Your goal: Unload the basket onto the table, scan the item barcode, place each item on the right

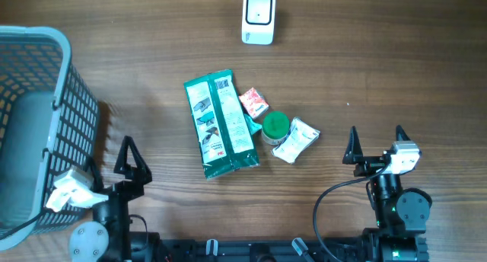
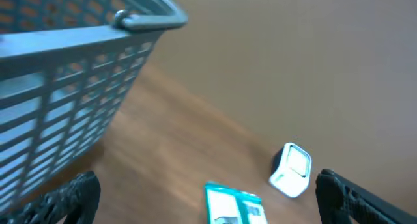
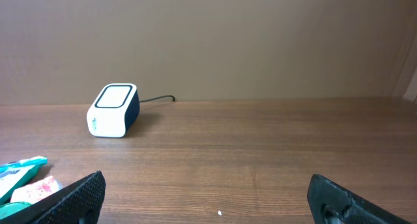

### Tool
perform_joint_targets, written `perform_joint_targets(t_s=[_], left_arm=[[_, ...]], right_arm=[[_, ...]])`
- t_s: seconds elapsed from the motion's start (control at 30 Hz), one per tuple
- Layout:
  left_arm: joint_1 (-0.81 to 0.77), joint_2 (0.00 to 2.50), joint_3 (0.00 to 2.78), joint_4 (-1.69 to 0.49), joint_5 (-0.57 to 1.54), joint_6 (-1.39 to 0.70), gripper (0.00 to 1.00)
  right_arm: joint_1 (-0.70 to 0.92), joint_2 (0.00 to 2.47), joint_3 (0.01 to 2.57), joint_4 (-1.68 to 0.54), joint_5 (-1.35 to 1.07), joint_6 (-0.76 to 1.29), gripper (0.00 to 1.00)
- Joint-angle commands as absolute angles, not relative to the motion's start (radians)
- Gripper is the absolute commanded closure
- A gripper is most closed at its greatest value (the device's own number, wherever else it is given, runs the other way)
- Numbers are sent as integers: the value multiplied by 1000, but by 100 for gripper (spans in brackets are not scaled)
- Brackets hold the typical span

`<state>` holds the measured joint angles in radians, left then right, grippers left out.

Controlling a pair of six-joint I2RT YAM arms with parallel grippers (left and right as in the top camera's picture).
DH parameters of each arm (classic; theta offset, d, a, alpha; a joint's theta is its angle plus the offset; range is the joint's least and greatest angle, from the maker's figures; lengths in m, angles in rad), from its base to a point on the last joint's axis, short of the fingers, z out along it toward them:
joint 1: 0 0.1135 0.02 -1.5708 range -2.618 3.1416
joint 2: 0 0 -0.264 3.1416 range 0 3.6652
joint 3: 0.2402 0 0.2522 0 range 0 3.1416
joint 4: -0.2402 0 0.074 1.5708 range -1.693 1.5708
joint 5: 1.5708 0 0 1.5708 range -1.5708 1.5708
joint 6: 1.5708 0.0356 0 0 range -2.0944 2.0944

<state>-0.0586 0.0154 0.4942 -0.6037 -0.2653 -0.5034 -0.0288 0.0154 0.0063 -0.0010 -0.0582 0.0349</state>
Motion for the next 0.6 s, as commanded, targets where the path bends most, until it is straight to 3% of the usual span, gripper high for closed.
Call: perform_joint_targets(t_s=[0.0, 0.27, 0.57], left_arm=[[-54, 8, 488, -619, -331, -503, 0], [-54, 8, 482, -602, -330, -506, 0], [-54, 8, 179, -187, -262, -506, 0]], right_arm=[[-29, 7, 5, 2, -52, 27, 0], [-29, 7, 5, 2, -52, 26, 0], [-29, 7, 5, 2, -52, 26, 0]])
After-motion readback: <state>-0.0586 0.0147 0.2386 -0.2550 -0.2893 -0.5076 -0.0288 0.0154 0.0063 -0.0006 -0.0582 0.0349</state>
